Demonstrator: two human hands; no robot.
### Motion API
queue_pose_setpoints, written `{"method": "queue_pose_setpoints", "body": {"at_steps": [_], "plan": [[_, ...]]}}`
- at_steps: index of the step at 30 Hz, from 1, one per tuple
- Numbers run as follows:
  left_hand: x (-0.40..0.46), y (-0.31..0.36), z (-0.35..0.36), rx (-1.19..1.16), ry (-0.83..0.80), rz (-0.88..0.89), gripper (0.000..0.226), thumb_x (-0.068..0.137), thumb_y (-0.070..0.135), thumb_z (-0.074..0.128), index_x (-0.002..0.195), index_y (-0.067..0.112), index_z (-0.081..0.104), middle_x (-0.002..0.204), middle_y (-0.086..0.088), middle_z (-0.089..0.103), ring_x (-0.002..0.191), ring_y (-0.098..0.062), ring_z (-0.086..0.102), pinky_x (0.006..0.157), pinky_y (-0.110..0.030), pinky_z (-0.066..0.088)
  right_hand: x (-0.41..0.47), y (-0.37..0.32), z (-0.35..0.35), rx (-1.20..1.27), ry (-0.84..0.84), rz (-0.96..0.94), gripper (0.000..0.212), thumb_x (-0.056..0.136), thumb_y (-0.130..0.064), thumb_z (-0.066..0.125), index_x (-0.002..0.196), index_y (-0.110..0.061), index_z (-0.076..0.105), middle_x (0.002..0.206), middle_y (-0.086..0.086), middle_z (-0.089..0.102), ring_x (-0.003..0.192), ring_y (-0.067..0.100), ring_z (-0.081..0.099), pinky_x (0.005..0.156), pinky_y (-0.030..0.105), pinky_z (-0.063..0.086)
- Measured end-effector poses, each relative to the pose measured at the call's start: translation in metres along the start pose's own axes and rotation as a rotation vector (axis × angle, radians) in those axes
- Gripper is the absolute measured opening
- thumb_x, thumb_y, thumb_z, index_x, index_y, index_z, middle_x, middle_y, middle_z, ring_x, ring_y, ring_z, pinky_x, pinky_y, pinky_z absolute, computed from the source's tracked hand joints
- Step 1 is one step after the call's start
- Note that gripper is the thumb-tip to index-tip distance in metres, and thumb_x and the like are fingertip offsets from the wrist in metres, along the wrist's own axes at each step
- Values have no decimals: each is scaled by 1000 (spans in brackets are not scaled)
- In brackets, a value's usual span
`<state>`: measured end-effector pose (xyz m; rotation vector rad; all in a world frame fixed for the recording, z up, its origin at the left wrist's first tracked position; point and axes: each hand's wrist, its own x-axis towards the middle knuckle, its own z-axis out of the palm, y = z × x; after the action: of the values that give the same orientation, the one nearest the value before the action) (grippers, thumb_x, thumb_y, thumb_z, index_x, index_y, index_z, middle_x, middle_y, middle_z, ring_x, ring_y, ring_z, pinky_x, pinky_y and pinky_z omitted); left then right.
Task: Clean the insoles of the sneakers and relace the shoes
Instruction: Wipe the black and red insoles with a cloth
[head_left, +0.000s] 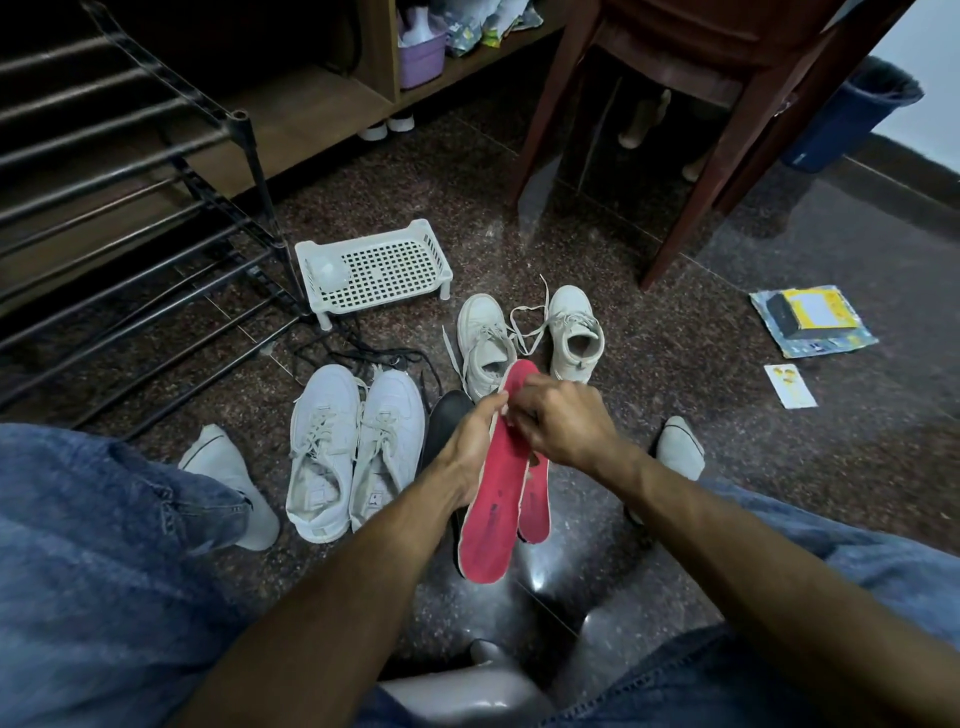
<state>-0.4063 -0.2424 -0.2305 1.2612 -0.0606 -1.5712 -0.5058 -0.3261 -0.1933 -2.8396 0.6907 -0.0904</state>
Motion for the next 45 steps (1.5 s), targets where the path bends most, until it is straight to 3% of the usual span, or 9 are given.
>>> {"method": "queue_pose_setpoints", "body": {"at_steps": [4, 6, 14, 20, 28, 32, 35, 42, 45], "plan": [[-2, 3, 0, 66, -31, -16, 56, 96, 49, 37, 92, 2, 68, 72, -17, 64, 52, -25, 60, 56, -30, 48, 24, 11, -8, 37, 101, 402, 20, 90, -33, 56, 97, -21, 71, 104, 3, 68, 94, 32, 63, 72, 36, 47], [-4, 3, -3, 88, -28, -31, 60, 96, 51, 36, 101, -1, 66, 75, -18, 64, 54, -25, 62, 54, -27, 49, 29, 18, -11, 67, 99, 480, 19, 88, -33, 58, 98, -23, 71, 106, 2, 70, 96, 32, 64, 74, 35, 48], [3, 3, -1, -28, 33, -26, 57, 96, 44, 38, 62, 13, 70, 50, -4, 56, 41, -17, 53, 46, -19, 43, -11, -8, 3, -34, -178, -159, 25, 96, -38, 50, 95, -19, 67, 99, 1, 62, 84, 32, 63, 60, 34, 39], [1, -1, 4, -18, 1, -32, 52, 96, 46, 37, 78, 8, 67, 60, -13, 63, 51, -27, 58, 57, -30, 48, 14, 15, 0, -71, -32, 186, 25, 94, -38, 50, 106, -23, 66, 108, 3, 64, 95, 33, 64, 70, 38, 48], [17, 7, -5, -101, 129, -60, 48, 94, 51, 40, 78, 12, 62, 57, -6, 59, 46, -19, 53, 49, -21, 42, -18, -13, 22, 51, -135, -148, 17, 91, -26, 56, 84, -14, 66, 87, 4, 61, 74, 32, 63, 54, 33, 36], [24, 9, -7, -224, 137, -66, 54, 93, 54, 39, 103, 6, 61, 74, -15, 64, 64, -27, 57, 62, -33, 46, -50, -13, 40, 85, -240, -283, 19, 91, -30, 53, 85, -17, 66, 87, 3, 61, 69, 31, 63, 50, 32, 41], [29, 19, -9, -242, 131, -24, 53, 92, 53, 40, 111, 9, 61, 77, -15, 67, 66, -29, 59, 61, -36, 48, -70, -13, 50, 35, -415, -417, 7, 83, -27, 62, 84, -20, 64, 88, 1, 61, 57, 32, 61, 45, 35, 44], [26, 20, -25, -304, -4, 9, 50, 94, 45, 41, 100, 2, 65, 84, -14, 68, 78, -28, 62, 76, -39, 48, -39, 6, 24, 176, -318, -170, 15, 84, -27, 63, 95, -20, 70, 93, -3, 61, 84, 23, 60, 62, 27, 33], [22, 4, -24, -283, -24, -48, 51, 95, 42, 38, 113, -1, 60, 87, -12, 68, 72, -25, 63, 68, -33, 51, -30, 5, 22, 255, -355, -101, 11, 80, -28, 66, 87, -21, 70, 90, -6, 64, 79, 19, 60, 64, 30, 44]]}}
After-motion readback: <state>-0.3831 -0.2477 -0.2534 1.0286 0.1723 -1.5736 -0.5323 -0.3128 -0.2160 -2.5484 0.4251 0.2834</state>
